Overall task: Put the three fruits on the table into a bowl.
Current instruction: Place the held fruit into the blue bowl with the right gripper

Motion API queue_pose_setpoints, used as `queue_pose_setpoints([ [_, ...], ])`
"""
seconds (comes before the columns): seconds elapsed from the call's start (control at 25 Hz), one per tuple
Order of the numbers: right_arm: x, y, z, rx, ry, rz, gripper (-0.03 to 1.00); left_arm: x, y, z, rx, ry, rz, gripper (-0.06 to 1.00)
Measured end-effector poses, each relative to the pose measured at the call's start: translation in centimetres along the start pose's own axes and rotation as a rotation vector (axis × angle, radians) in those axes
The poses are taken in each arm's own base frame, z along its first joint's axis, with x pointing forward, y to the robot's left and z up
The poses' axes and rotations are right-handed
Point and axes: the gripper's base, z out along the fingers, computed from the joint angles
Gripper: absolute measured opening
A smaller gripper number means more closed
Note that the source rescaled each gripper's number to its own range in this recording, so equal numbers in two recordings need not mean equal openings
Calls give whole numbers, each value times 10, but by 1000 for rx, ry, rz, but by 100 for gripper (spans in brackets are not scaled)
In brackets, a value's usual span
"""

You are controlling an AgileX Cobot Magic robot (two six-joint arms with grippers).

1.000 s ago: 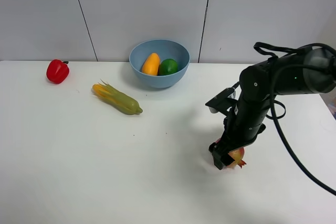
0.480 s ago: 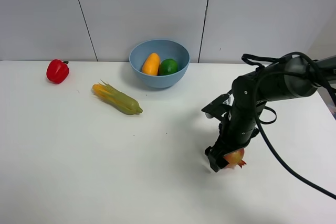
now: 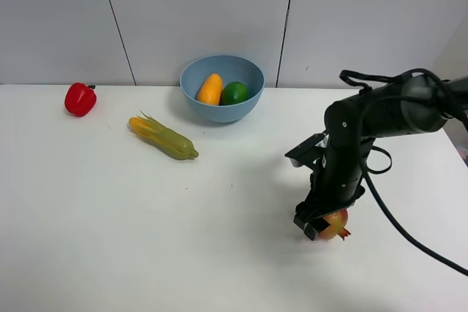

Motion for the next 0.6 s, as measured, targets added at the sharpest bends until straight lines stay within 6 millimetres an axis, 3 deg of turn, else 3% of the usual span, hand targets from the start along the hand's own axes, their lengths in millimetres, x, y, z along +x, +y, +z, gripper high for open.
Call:
queue_pose_setpoints([
  [0.2,-21,4,-81,-6,-268,106,1,0,0,0,0,0,0,99],
  [0.36,-56,10,-149,-7,-604,102,1,0,0,0,0,0,0,99],
  [0.48,-93,10,-173,-2,-785,105,1,0,0,0,0,0,0,99],
  [0.6,-133,6,-167,17,-832,118,1,0,0,0,0,0,0,99],
])
